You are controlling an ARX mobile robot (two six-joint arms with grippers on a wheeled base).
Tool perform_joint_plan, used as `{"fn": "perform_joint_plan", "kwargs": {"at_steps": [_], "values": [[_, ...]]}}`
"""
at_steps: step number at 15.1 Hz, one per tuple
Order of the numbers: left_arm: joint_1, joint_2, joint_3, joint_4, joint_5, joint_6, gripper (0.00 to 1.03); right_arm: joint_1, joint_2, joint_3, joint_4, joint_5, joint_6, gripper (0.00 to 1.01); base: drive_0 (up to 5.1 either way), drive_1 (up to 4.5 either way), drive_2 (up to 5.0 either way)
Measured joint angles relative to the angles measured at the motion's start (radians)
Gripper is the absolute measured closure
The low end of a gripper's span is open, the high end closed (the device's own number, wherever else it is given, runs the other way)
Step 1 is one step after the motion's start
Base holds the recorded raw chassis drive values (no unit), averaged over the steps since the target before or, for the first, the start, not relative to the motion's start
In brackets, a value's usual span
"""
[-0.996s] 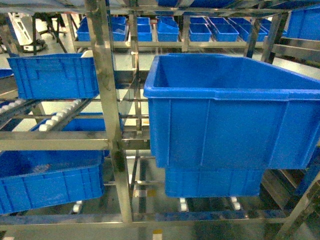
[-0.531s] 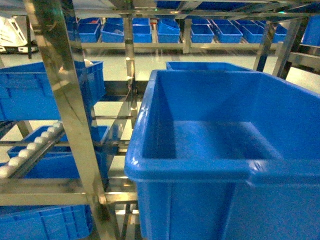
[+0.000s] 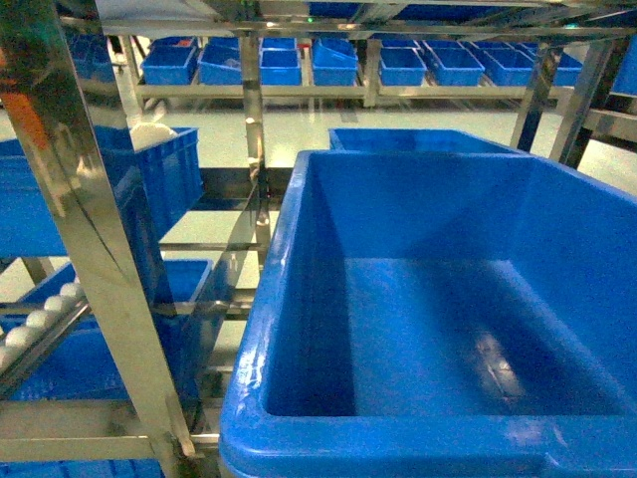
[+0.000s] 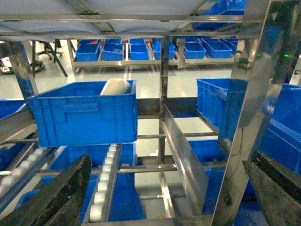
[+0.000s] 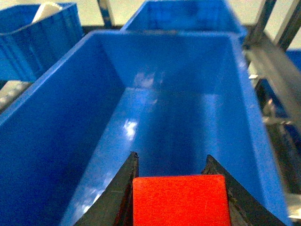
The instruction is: Place magnetic block on left shelf second layer
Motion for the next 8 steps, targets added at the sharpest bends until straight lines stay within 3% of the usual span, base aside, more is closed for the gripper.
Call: {"fn": "perform_joint_plan", "kwargs": {"at_steps": [2, 4, 6, 8], "values": [[0.000, 0.000, 0.000, 0.000, 0.000, 0.000, 0.05, -0.005, 0.034, 0.000, -0.008, -0.033, 0.034, 0.68, 0.0, 0.00, 0.0], [0.000, 0.000, 0.000, 0.000, 0.000, 0.000, 0.05, 0.003, 0.137, 0.000, 0.054, -0.087, 0.101, 0.68, 0.0, 0.00, 0.0], [0.000, 0.000, 0.000, 0.000, 0.000, 0.000, 0.05, 0.058, 0.287, 0.030, 0.150, -0.074, 0.128, 0.68, 0.0, 0.00, 0.0], [0.000, 0.000, 0.000, 0.000, 0.000, 0.000, 0.05, 0.121, 0.515, 0.161, 0.196, -0.052, 0.144, 0.68, 0.0, 0.00, 0.0]]}}
